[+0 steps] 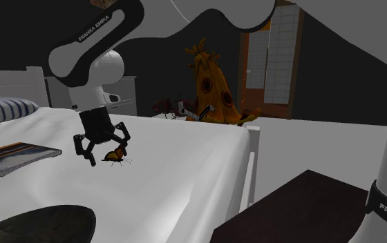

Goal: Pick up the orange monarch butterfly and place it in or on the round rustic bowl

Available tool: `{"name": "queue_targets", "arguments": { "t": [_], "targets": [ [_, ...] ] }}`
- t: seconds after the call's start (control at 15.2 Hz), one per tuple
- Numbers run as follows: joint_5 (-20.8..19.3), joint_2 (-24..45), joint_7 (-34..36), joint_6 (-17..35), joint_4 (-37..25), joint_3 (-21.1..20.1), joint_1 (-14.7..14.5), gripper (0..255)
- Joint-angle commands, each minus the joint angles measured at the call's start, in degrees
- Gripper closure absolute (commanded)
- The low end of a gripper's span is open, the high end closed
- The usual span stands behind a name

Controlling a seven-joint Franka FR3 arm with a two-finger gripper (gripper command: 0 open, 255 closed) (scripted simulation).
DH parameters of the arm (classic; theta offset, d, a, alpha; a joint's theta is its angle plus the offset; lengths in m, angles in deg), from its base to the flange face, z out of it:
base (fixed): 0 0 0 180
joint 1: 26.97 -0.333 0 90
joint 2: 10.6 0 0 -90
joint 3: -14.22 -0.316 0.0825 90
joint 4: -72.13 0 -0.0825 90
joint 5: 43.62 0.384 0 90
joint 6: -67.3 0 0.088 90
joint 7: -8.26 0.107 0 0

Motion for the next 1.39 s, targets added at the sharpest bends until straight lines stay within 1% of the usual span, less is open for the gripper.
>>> {"name": "queue_targets", "arguments": {
  "t": [0.0,0.26,0.33,0.92,1.32],
  "targets": [
    [0.0,0.0,0.0,0.1,0.1,0.0,0.0,0],
    [0.0,0.0,0.0,0.1,0.1,0.0,0.0,0],
    [0.0,0.0,0.0,0.1,0.1,0.0,0.0,255],
    [0.0,0.0,0.0,0.1,0.1,0.0,0.0,255],
    [0.5,-2.5,-0.2,-2.7,-0.2,-0.4,0.2,255]
  ]
}}
